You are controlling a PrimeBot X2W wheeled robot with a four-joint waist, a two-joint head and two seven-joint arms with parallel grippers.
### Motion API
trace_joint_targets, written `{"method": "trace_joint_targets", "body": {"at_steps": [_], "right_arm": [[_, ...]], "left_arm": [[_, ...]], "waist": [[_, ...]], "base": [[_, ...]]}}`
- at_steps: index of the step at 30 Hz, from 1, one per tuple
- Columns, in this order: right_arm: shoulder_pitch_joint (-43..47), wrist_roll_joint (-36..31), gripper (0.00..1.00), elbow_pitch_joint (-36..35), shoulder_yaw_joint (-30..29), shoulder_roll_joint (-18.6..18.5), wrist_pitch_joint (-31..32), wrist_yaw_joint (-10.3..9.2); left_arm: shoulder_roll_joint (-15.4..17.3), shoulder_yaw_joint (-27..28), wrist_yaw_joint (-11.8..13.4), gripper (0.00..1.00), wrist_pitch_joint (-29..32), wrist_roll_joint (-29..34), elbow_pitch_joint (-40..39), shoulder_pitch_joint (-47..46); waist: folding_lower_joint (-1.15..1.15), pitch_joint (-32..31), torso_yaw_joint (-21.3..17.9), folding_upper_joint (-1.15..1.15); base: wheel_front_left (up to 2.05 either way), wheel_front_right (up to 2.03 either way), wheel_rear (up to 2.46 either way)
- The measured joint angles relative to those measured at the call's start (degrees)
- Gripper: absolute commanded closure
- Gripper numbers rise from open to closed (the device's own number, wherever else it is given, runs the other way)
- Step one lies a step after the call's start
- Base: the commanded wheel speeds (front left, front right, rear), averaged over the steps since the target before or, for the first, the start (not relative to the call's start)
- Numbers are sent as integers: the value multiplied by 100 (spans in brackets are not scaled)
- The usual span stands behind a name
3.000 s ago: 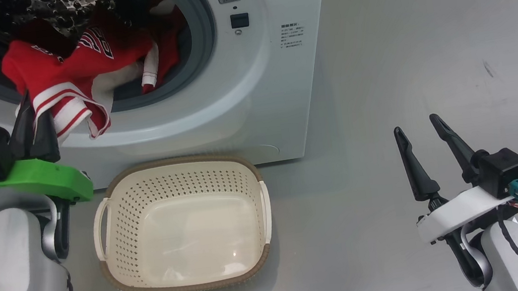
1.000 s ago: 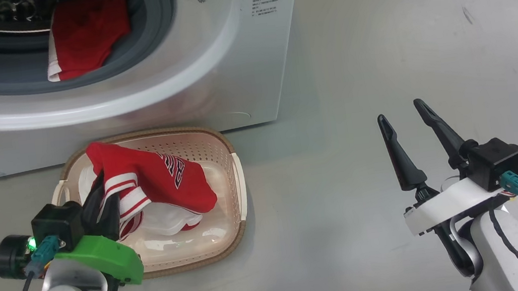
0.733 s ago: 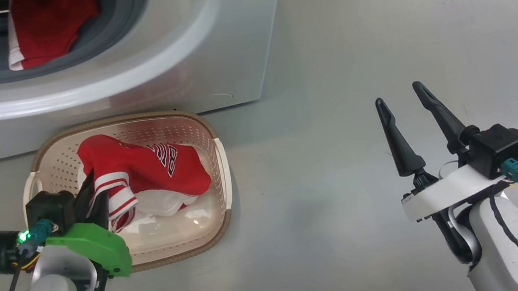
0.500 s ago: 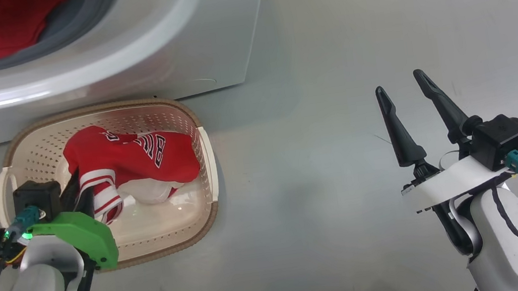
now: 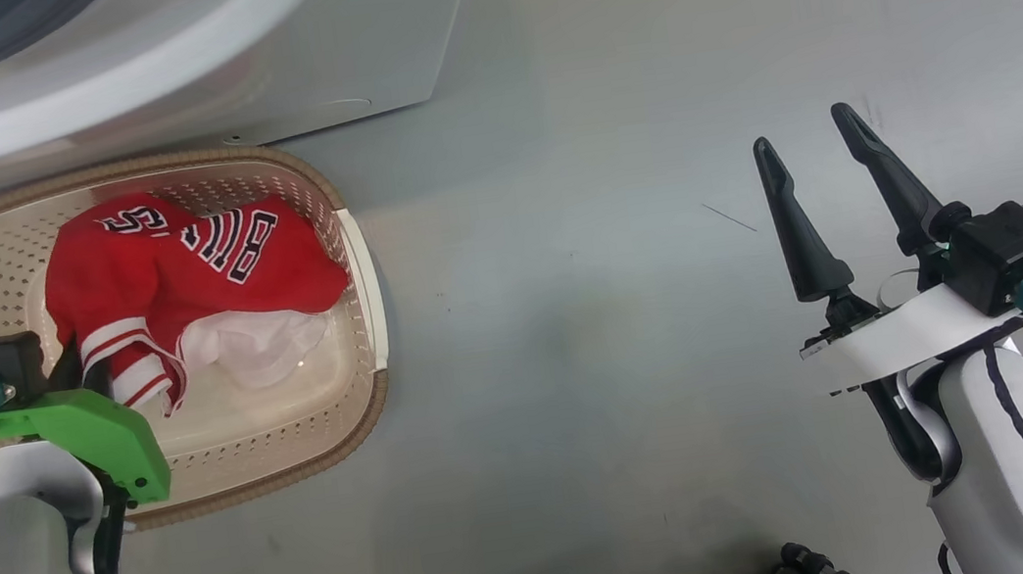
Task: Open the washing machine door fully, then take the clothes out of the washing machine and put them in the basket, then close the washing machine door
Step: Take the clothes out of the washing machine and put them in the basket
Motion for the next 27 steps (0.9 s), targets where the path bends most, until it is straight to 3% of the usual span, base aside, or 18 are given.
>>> {"method": "trace_joint_targets", "body": {"at_steps": [10,11,12,13,27], "right_arm": [[-62,-102,0,-76,-118,-34,0,-2],[-73,-110,0,-75,-114,-32,0,-2],[-98,-140,0,-74,-118,-32,0,-2],[-109,-140,0,-70,-120,-31,0,-2],[-169,-146,0,99,-177,-23,0,-2]], "left_arm": [[-37,36,60,100,-258,1,653,-425],[-54,33,60,95,-259,1,714,-439],[-90,3,60,39,-352,3,843,-458],[-108,-31,60,0,-378,12,909,-466],[-257,-263,-24,0,-1120,78,1449,-488]], "waist": [[0,319,-9,0],[0,326,1,0],[0,326,21,0],[0,315,31,0],[0,-202,221,0]], "base": [[0,0,0],[0,0,0],[0,0,0],[0,0,0],[0,0,0]]}}
